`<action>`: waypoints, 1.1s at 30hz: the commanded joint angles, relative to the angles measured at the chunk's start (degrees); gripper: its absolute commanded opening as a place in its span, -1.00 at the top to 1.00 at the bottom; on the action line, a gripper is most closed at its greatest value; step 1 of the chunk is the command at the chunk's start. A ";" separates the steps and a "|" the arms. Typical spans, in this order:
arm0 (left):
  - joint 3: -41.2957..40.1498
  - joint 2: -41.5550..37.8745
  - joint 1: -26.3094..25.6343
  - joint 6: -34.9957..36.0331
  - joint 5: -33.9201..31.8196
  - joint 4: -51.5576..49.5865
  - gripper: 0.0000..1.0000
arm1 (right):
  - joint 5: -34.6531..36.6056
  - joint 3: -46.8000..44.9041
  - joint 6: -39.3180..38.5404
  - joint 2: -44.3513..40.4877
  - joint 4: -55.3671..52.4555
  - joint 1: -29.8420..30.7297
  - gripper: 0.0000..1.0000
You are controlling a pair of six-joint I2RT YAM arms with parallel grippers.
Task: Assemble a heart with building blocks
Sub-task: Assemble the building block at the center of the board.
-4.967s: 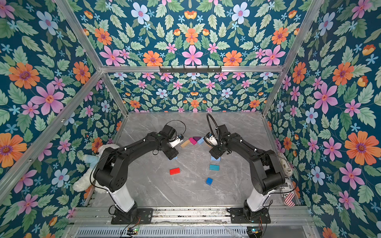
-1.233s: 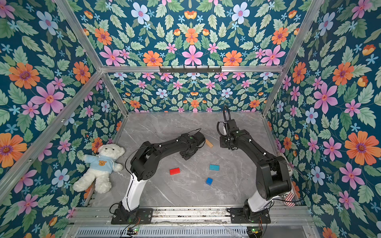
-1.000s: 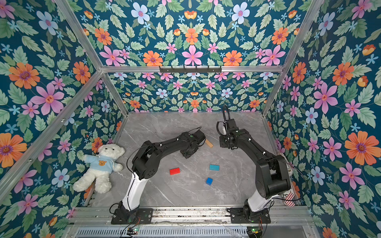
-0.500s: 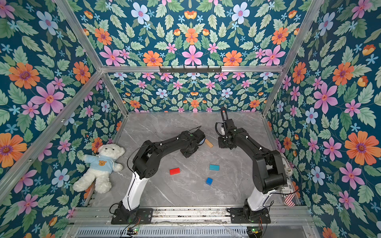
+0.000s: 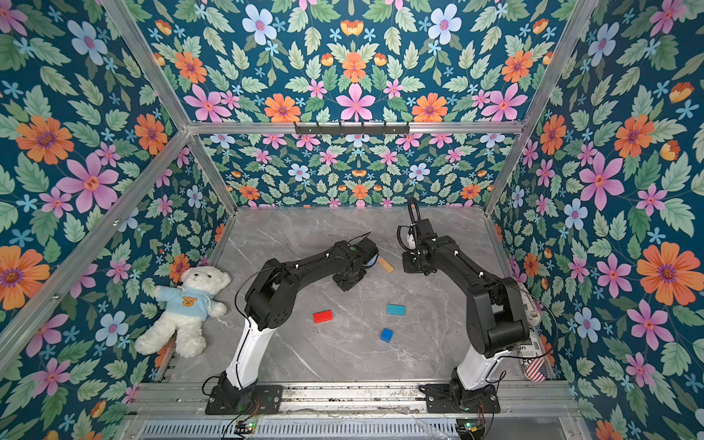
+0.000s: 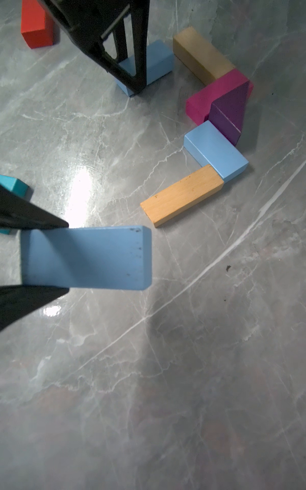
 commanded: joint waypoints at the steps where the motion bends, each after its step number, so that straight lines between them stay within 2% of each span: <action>1: -0.22 0.80 0.33 0.64 0.33 -0.72 0.37 | -0.26 0.26 -0.35 0.24 -0.66 0.10 1.00; 9: 0.22 1.20 0.73 1.21 0.13 -1.07 0.29 | -0.86 0.17 -0.53 0.33 -0.56 0.08 1.00; 22: 0.31 1.40 0.82 1.76 0.06 -0.79 0.06 | -1.43 -0.57 -0.79 -0.13 -0.24 0.09 1.00; 27: 0.46 1.44 0.85 1.81 -0.54 -0.80 0.23 | -1.44 -0.95 -0.79 -0.35 -0.04 0.10 1.00; 33: 0.83 1.56 0.88 2.26 -1.00 -0.89 0.27 | -1.57 -1.10 -0.81 -0.48 0.05 0.03 1.00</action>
